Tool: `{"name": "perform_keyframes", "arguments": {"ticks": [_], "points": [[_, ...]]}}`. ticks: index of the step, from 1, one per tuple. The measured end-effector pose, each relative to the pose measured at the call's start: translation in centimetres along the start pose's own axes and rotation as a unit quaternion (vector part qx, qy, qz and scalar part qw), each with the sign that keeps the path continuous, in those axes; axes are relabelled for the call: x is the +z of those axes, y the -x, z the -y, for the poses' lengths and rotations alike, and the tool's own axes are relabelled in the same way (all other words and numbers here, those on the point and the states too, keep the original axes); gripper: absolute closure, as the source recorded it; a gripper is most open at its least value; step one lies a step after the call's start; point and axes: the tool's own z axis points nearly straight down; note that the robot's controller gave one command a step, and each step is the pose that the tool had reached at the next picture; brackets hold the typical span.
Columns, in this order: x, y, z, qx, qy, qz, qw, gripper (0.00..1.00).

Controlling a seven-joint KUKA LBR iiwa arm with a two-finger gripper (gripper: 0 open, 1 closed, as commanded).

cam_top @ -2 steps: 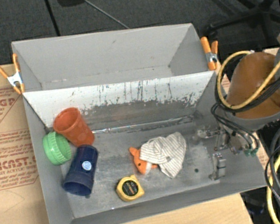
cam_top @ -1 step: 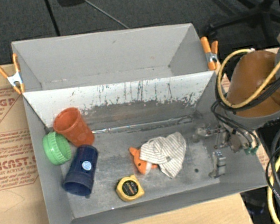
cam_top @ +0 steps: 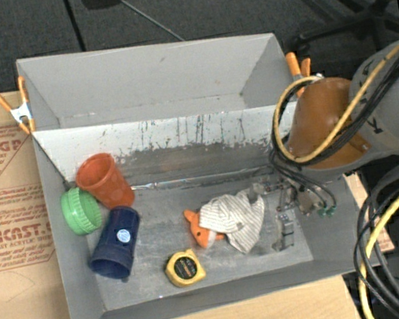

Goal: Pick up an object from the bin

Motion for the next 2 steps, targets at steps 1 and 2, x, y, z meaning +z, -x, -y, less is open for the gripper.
{"name": "perform_keyframes", "arguments": {"ticks": [1, 2], "points": [[2.41, 1.28, -4.87, -0.032, 0.001, -0.0033, 0.9995, 0.00], [3.23, 0.51, -5.80, -0.114, 0.002, -0.0008, 0.9935, 1.00]]}}
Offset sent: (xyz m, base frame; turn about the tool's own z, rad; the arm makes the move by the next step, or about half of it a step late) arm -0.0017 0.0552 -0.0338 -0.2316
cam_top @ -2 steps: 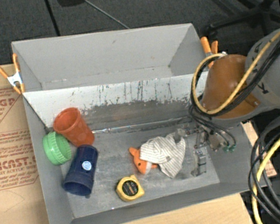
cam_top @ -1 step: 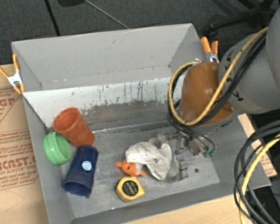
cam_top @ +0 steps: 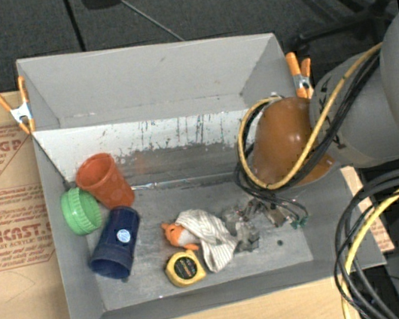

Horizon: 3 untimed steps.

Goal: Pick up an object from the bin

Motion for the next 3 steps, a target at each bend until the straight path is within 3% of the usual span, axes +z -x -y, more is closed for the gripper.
{"name": "perform_keyframes", "arguments": {"ticks": [1, 2, 3], "points": [[0.1, -0.1, 0.1, -0.002, 0.000, 0.0001, 1.0000, 1.00], [-3.8, 0.2, 0.1, -0.003, 0.001, -0.0056, 1.0000, 1.00], [-16.2, 2.0, 1.0, -0.064, 0.000, -0.0002, 0.9979, 1.00]]}}
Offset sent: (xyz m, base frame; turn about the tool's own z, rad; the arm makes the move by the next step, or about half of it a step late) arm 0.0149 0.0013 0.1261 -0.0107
